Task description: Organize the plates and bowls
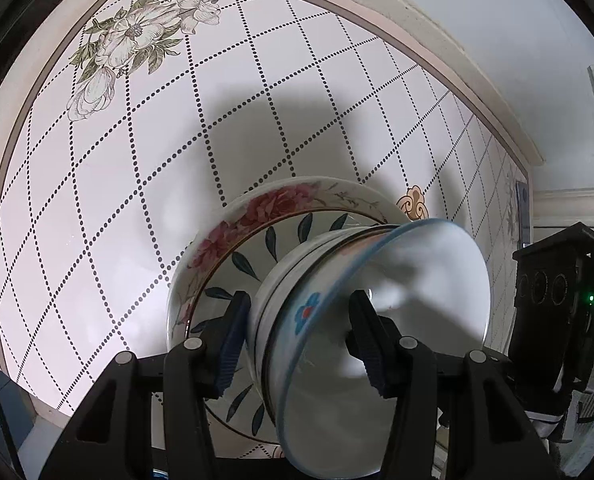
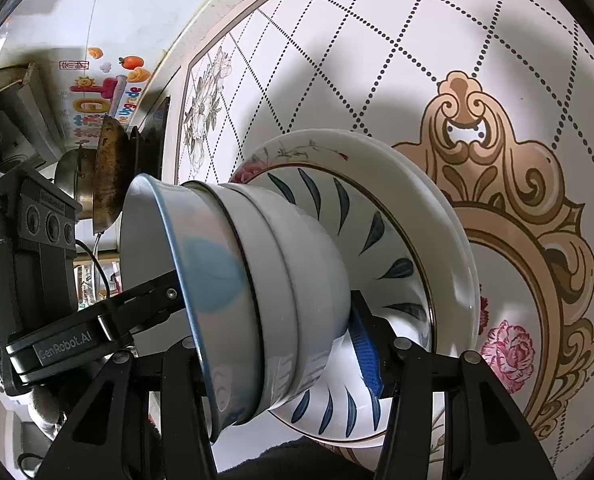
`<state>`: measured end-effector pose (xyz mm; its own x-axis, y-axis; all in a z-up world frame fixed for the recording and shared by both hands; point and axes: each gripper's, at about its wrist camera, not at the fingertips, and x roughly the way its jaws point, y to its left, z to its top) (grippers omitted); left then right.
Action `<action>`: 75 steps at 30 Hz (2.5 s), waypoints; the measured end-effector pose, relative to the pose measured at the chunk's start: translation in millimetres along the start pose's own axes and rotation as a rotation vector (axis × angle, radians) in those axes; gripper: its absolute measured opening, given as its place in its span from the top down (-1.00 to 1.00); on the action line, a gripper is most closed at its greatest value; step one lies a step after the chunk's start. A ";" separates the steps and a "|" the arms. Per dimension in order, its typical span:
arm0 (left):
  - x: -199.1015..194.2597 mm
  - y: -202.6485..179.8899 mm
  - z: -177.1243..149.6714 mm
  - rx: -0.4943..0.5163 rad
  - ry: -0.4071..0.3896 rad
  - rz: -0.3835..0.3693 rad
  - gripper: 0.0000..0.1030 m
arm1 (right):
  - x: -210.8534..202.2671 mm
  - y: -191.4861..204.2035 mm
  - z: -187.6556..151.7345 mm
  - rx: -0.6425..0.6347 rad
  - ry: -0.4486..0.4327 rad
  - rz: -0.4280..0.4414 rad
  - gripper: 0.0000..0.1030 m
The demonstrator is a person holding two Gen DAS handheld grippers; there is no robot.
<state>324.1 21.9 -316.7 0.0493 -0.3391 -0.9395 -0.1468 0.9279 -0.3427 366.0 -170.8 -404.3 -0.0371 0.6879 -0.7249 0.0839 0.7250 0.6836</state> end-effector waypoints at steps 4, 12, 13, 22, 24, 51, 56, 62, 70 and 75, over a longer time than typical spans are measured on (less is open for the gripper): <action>-3.0 -1.8 -0.8 0.020 -0.009 0.020 0.07 | 0.3 4.0 -1.8 -0.001 0.000 -0.010 -0.02; -7.2 -6.6 -2.4 0.041 -0.020 0.052 0.08 | 1.7 9.9 -4.7 -0.003 0.004 -0.051 -0.07; -8.4 -7.1 -3.1 0.045 -0.022 0.056 0.08 | 0.9 11.5 -5.3 -0.007 0.001 -0.060 -0.07; -38.0 -20.1 -15.7 0.119 -0.099 0.125 0.08 | -18.7 20.3 -13.7 -0.024 -0.048 -0.105 -0.08; -44.9 -22.9 -20.8 0.138 -0.123 0.148 0.07 | -32.7 29.9 -17.9 -0.050 -0.085 -0.127 -0.13; -210.6 -8.1 -177.0 0.314 -0.584 0.224 -0.89 | -163.8 198.3 -230.1 -0.224 -0.659 -0.570 -0.93; -235.9 -10.4 -220.5 0.299 -0.674 0.240 -0.99 | -188.1 215.6 -280.1 -0.256 -0.739 -0.576 -0.95; -253.2 -10.9 -271.9 0.271 -0.735 0.254 -0.99 | -210.3 231.4 -332.8 -0.308 -0.796 -0.584 -0.96; -268.9 -8.2 -330.6 0.242 -0.778 0.266 -0.99 | -228.1 244.9 -397.1 -0.355 -0.845 -0.569 -0.97; -280.5 -6.4 -354.5 0.245 -0.810 0.279 -0.99 | -236.2 251.9 -422.5 -0.364 -0.873 -0.574 -0.97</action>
<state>-39.0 56.2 -49.5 0.7406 0.0314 -0.6712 -0.0467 0.9989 -0.0049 -24.8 -135.7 -25.1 0.7506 0.0883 -0.6548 -0.0239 0.9940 0.1066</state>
